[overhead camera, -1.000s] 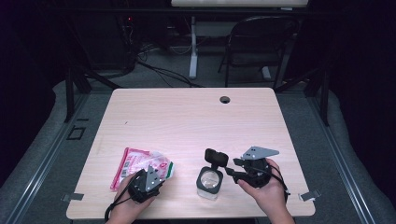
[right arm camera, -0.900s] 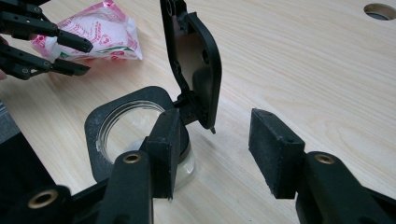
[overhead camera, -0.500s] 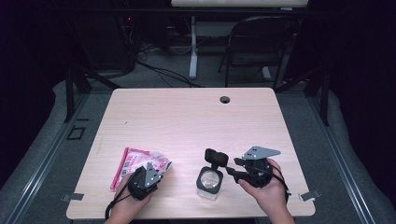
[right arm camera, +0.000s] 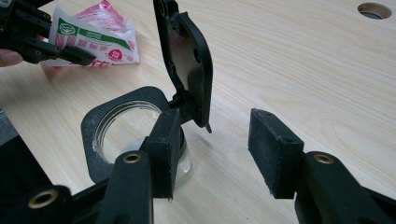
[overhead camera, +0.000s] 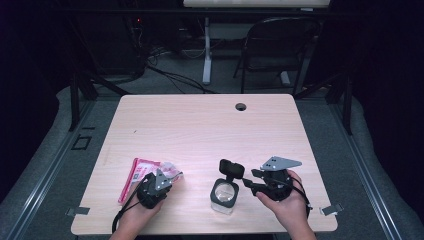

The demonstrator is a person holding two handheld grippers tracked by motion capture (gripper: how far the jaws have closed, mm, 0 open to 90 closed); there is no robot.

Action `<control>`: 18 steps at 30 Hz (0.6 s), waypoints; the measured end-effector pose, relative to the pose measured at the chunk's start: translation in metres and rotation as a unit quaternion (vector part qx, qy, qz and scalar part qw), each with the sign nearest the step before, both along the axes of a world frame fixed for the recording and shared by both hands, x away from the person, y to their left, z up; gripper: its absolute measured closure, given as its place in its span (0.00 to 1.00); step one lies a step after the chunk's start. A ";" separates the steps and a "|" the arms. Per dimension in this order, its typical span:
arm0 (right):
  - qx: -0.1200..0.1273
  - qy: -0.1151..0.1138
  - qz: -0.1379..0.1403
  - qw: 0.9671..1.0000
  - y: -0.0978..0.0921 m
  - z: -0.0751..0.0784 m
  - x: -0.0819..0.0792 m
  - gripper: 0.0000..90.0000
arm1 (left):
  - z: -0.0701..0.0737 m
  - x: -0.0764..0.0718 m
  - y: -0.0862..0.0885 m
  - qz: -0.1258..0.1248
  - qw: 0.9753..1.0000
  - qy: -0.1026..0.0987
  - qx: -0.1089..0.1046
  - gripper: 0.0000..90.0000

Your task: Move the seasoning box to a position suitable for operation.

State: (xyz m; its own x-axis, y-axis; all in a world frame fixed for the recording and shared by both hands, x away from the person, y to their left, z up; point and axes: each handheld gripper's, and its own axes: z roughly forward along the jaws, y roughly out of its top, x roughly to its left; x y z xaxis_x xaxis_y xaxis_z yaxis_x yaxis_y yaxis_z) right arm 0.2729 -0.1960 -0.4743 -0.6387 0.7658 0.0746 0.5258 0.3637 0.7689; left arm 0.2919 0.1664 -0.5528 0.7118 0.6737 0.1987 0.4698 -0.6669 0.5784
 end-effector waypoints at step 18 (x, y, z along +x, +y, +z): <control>0.001 0.002 -0.002 1.000 -0.001 -0.001 0.000 0.60 | 0.005 0.012 0.004 -0.005 0.999 0.041 -0.004 1.00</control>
State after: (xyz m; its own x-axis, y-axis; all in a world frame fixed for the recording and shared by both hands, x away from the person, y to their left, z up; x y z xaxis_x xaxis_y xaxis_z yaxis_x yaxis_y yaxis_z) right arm 0.2732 -0.1969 -0.4749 -0.6348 0.7688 0.0776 0.5302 0.3603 0.7675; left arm 0.3036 0.1708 -0.5483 0.7316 0.6682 0.1352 0.5092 -0.6675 0.5433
